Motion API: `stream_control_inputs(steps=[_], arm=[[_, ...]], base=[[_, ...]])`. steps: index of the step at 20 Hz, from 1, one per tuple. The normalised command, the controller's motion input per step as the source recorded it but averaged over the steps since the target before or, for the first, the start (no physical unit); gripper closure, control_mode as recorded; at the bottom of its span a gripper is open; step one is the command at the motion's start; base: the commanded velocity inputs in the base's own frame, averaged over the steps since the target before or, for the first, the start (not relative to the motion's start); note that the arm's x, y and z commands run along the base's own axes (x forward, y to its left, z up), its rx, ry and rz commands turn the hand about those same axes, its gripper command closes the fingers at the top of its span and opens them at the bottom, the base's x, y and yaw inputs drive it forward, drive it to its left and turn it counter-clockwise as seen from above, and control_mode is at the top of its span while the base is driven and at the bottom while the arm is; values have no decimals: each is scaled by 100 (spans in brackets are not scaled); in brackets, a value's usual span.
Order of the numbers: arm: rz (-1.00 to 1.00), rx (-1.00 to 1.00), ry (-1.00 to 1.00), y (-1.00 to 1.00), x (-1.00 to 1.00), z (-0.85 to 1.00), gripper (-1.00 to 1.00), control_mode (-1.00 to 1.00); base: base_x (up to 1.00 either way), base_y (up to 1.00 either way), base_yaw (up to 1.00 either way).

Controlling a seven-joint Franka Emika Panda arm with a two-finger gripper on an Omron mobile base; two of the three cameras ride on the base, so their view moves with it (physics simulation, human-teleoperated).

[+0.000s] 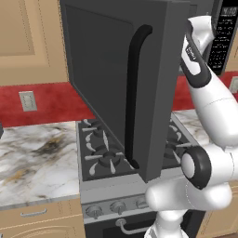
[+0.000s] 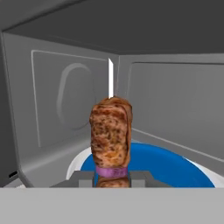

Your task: Pick the kebab skewer from the counter and place it in the microwave. Then turn on the microwave.

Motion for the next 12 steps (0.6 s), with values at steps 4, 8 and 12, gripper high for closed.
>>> stream_control_inputs(steps=[4,8,12], arm=[[2,0,0,6,16,0,100,-100],[3,0,0,8,15,0,100,-100],[3,0,0,7,17,0,100,-100]], base=[[0,0,0],[0,0,0],[0,0,0]])
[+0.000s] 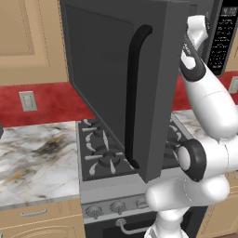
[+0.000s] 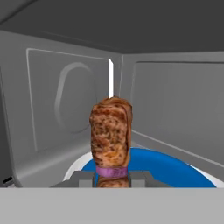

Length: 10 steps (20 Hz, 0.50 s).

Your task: Pick the kebab skewer from the counter and place it in the microwave. Then turn on the microwave.

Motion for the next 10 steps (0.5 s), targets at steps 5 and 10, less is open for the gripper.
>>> stream_control_inputs(steps=[5,10], arm=[[3,0,0,4,18,-2,100,-100],[4,0,0,2,17,-2,100,-100]], base=[[0,0,0],[0,0,0]])
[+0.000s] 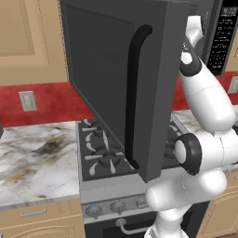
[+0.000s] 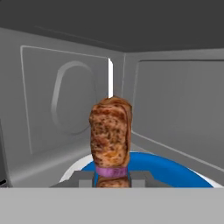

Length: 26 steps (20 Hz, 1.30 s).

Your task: Pick the kebab skewer from the counter and place it in the microwave. Then turn on the microwave.

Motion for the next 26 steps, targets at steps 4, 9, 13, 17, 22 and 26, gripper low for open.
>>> stream_control_inputs(steps=[4,9,13,17,22,26], arm=[[4,0,0,0,17,-4,100,-100],[3,0,0,0,18,-4,100,-100],[2,-2,0,1,16,-3,100,-100],[2,-3,0,1,15,-1,100,-100],[1,-4,0,1,16,-1,100,-100],[0,-1,0,1,13,-3,100,-100]], base=[[0,0,0],[0,0,0],[0,0,0],[0,0,0],[0,0,0],[0,0,0]])
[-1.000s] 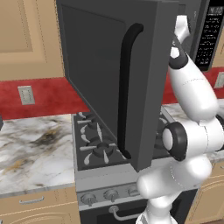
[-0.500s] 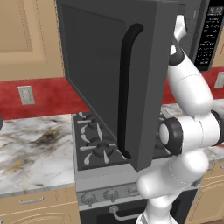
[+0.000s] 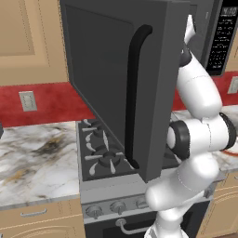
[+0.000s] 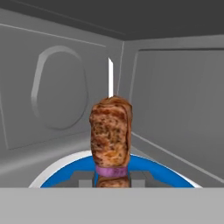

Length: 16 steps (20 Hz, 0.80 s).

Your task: Pick the kebab skewer from the counter and place it in the microwave. Then turn on the microwave.

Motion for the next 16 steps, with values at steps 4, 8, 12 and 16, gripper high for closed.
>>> stream_control_inputs(steps=[4,8,12,16], arm=[[0,0,0,7,9,-8,100,-100],[0,0,0,9,4,-12,100,-100],[0,0,0,10,7,-10,100,-100],[0,0,0,6,13,-6,100,-100]], base=[[0,0,0],[0,0,0],[0,0,0],[0,0,0]])
